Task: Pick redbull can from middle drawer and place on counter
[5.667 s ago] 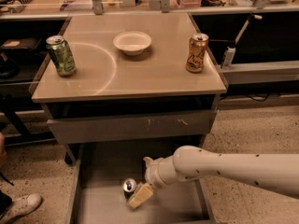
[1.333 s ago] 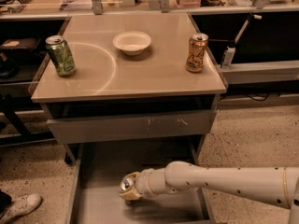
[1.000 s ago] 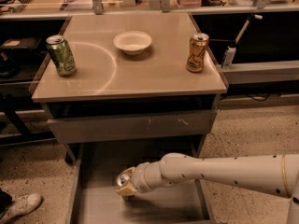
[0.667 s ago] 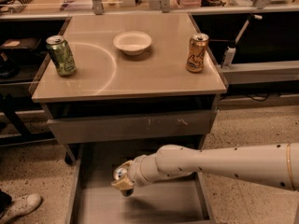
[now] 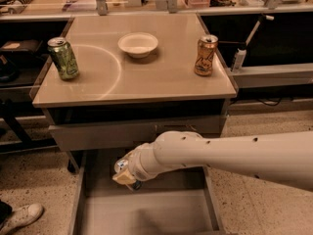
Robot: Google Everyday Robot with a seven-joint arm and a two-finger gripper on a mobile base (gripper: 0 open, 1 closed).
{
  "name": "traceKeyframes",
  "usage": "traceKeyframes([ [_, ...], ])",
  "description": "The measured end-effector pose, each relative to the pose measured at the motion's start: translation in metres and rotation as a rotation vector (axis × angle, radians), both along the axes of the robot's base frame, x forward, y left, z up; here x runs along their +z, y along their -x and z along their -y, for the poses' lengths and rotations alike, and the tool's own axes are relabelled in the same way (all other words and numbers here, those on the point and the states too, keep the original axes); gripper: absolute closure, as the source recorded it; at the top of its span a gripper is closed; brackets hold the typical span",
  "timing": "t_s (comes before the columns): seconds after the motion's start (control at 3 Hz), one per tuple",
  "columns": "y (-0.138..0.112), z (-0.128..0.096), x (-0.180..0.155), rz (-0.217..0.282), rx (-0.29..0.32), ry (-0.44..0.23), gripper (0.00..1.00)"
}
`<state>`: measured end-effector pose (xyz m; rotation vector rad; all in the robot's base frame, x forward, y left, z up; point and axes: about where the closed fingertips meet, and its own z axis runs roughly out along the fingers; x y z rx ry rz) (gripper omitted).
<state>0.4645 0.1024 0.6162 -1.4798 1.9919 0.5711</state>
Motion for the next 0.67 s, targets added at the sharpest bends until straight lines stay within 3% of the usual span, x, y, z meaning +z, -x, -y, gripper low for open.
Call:
traceKeyframes([
  [0.33, 0.000, 0.000, 0.000, 0.000, 0.000, 0.000, 1.00],
  [0.67, 0.001, 0.002, 0.034, 0.043, -0.008, -0.011, 1.00],
])
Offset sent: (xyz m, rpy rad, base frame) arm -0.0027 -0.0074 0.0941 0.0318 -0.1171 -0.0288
